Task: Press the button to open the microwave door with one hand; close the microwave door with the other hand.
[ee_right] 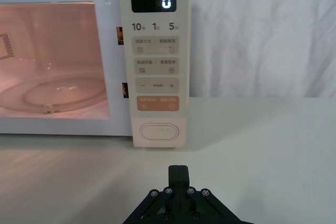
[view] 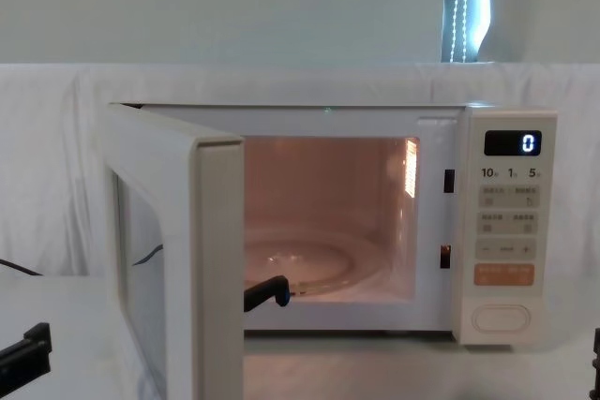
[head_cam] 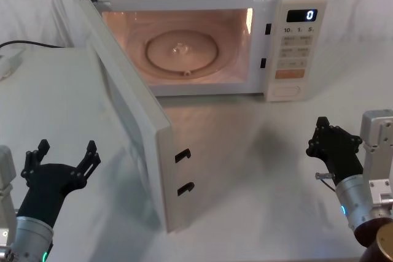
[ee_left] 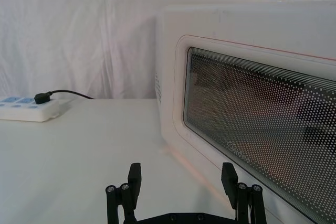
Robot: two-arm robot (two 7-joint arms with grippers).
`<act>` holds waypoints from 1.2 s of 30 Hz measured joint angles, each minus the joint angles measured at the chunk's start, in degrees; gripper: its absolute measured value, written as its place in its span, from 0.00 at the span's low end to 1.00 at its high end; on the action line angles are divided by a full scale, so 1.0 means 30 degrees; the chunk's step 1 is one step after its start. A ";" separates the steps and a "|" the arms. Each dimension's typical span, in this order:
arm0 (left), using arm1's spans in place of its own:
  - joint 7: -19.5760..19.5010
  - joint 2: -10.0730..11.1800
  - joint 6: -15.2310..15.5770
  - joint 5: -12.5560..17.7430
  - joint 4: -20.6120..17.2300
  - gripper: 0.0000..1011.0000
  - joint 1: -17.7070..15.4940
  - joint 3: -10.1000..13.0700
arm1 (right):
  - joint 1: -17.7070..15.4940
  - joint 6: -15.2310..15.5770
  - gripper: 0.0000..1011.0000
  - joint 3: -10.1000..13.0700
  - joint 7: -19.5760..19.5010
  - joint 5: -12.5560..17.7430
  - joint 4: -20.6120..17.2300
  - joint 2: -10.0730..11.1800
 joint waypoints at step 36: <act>0.0001 0.0001 0.0000 0.0000 0.0001 0.99 0.0001 0.0001 | -0.0100 -0.0102 0.36 0.0276 -0.0013 0.0136 0.0083 -0.0126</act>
